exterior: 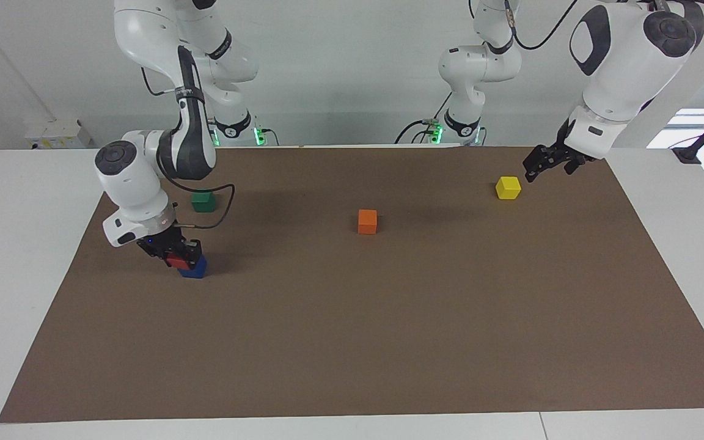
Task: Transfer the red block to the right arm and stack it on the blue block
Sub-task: 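Lower the red cube onto the blue cube with the right gripper, then open the right gripper and withdraw it from the stack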
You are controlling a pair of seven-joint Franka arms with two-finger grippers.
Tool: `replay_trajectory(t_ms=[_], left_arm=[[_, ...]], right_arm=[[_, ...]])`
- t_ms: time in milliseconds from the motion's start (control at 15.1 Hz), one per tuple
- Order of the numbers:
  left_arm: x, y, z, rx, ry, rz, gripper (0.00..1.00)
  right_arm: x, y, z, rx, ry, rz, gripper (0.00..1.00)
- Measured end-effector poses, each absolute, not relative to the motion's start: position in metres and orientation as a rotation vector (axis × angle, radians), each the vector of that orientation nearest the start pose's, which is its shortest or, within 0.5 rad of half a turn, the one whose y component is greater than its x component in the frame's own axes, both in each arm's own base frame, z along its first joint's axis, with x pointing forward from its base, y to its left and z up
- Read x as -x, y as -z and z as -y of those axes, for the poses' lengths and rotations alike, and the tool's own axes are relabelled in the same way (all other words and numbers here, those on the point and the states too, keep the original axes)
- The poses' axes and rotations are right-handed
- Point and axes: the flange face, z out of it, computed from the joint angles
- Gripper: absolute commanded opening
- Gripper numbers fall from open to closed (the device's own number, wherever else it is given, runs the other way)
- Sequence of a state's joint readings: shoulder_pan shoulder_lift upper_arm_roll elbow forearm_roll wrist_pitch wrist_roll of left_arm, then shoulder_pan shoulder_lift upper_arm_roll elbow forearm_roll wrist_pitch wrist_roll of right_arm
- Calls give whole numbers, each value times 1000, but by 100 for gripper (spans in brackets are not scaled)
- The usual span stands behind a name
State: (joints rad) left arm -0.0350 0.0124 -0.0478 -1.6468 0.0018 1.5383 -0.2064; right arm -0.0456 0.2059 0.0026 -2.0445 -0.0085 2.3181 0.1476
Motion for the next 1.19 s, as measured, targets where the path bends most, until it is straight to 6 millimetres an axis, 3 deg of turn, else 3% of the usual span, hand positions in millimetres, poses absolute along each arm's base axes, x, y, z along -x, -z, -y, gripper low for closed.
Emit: replay_trajectory(t_ms=[662,728,860,926,1059,1191], left_arm=[[-549,-581,46,3112,-183,189,100],[-549,-581,47,3112,-182,189,100],[-548,-582,47,3113,-177,187,100],[-548,-583,47,3113,-175,188,100],[-547,-584,45,3113,-172,194,100],[-547,-585,41,3113,-170,205,100]], right_arm=[[-588,-343,25,3129,95,-288,0],[-588,-343,25,3129,95,-287,9],[-588,-343,25,3130,95,-285,57],[-588,-343,25,3130,95,-285,74],[-587,-341,24,3130,89,-284,98],[-586,-340,24,3131,83,-284,100]])
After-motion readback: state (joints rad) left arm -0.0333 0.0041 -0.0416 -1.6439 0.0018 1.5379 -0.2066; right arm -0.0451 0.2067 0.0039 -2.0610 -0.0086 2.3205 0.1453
